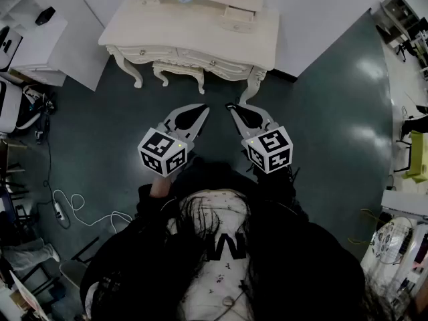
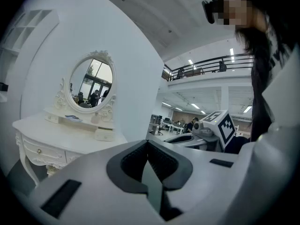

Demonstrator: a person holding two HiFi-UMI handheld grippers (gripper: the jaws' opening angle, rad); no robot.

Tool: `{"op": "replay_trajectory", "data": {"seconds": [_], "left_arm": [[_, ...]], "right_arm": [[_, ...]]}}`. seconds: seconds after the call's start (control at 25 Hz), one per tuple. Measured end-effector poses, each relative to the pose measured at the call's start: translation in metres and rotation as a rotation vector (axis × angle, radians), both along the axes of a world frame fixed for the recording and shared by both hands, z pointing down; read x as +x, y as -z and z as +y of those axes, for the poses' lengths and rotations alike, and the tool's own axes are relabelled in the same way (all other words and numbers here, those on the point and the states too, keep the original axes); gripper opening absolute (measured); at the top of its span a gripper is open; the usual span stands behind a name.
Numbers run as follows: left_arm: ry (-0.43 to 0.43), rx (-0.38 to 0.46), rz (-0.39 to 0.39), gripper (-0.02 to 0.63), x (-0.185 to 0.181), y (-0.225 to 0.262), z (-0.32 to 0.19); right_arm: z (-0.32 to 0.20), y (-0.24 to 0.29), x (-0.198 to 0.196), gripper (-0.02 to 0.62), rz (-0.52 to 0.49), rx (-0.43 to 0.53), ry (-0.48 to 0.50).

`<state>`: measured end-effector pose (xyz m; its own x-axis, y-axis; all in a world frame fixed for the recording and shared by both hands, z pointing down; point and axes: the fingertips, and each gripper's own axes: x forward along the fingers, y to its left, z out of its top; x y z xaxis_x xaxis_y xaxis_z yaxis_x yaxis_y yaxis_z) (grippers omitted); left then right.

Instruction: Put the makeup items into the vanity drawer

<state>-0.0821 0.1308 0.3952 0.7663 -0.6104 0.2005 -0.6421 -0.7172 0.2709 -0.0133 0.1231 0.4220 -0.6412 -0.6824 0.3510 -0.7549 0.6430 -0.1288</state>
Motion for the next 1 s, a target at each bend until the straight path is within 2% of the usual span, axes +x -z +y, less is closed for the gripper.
{"op": "replay_trajectory", "data": {"seconds": [0.52,1.0], "left_arm": [[0.012,-0.009,-0.018,0.000,0.018,-0.006,0.000],[0.024,-0.026,-0.010,-0.001,0.060,-0.017,0.009]], "right_arm": [[0.003,-0.008,0.014,0.028,-0.011,-0.006,0.024],[0.024,-0.020,0.056,0.028,-0.004,-0.020,0.038]]}}
